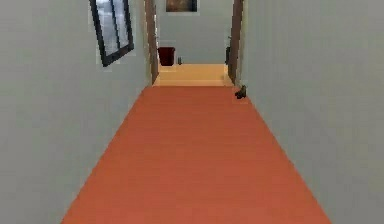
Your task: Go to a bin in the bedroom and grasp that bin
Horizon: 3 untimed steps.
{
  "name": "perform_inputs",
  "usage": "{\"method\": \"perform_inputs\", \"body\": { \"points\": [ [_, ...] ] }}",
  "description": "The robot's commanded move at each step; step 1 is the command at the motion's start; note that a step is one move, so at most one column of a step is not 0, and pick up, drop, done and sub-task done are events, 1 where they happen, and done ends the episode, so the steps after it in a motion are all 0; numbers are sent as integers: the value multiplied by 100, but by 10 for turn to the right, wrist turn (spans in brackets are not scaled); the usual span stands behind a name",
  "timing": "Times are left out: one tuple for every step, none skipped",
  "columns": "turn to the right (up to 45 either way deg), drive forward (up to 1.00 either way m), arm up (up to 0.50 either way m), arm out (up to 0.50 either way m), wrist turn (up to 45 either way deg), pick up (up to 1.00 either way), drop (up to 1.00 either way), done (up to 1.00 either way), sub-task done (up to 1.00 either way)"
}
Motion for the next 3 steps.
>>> {"method": "perform_inputs", "body": {
  "points": [
    [0,100,0,0,0,0,0,0,0],
    [0,100,0,0,0,0,0,0,0],
    [0,100,0,0,0,0,0,0,0]
  ]
}}
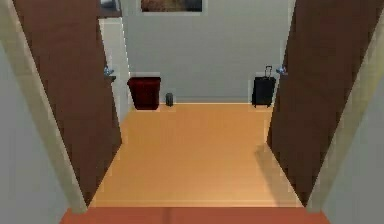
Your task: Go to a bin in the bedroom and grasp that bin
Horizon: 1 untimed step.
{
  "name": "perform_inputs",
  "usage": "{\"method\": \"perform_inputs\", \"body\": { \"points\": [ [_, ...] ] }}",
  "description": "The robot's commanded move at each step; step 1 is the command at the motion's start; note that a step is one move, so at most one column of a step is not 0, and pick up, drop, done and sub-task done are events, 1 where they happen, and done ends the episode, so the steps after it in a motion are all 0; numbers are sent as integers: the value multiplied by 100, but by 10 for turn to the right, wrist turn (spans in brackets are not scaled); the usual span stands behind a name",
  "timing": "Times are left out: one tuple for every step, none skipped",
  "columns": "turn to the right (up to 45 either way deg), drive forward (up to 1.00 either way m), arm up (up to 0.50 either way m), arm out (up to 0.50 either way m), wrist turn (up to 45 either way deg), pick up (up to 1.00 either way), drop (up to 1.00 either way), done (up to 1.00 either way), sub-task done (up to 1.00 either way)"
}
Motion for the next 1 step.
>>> {"method": "perform_inputs", "body": {
  "points": [
    [0,100,0,0,0,0,0,0,0]
  ]
}}
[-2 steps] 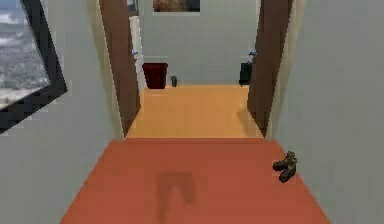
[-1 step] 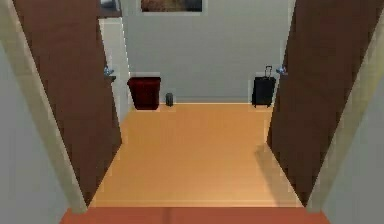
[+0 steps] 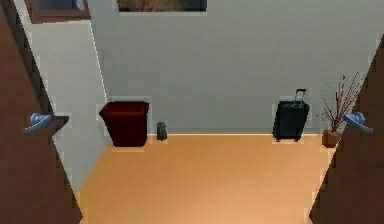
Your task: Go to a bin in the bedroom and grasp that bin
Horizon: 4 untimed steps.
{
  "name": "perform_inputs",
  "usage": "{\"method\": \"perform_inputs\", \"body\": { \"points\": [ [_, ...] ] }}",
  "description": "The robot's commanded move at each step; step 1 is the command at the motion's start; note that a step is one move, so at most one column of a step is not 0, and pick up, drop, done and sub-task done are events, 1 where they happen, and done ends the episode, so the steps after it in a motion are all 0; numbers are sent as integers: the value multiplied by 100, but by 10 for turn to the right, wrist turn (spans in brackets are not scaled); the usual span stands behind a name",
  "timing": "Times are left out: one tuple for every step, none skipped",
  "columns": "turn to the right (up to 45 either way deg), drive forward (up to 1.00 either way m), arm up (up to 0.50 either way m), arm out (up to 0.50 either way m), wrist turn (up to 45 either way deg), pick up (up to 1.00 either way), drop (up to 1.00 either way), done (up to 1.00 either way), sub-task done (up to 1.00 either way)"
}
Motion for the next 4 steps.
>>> {"method": "perform_inputs", "body": {
  "points": [
    [0,100,0,0,0,0,0,0,0],
    [60,0,0,0,0,0,0,0,0],
    [0,50,0,0,0,0,0,0,0],
    [-450,0,0,0,0,0,0,0,0]
  ]
}}
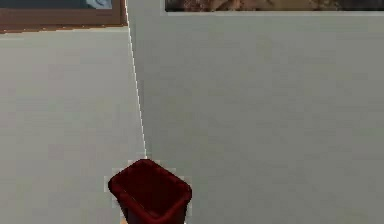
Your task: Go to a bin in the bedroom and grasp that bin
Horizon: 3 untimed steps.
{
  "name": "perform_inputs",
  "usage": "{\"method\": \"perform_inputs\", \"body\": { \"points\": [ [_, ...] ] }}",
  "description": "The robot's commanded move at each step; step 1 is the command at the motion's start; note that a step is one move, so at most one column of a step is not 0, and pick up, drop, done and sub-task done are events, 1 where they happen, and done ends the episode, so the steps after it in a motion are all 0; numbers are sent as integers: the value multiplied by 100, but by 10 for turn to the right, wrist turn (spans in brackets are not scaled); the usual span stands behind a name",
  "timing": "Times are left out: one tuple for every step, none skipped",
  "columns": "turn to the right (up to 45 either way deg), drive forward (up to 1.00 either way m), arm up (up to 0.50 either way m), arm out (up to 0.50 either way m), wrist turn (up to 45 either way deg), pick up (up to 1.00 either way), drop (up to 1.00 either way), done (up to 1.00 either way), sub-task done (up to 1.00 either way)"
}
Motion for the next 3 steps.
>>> {"method": "perform_inputs", "body": {
  "points": [
    [-450,0,0,0,0,0,0,0,0],
    [-330,0,0,0,0,0,0,0,0],
    [0,0,24,0,0,0,0,0,0]
  ]
}}
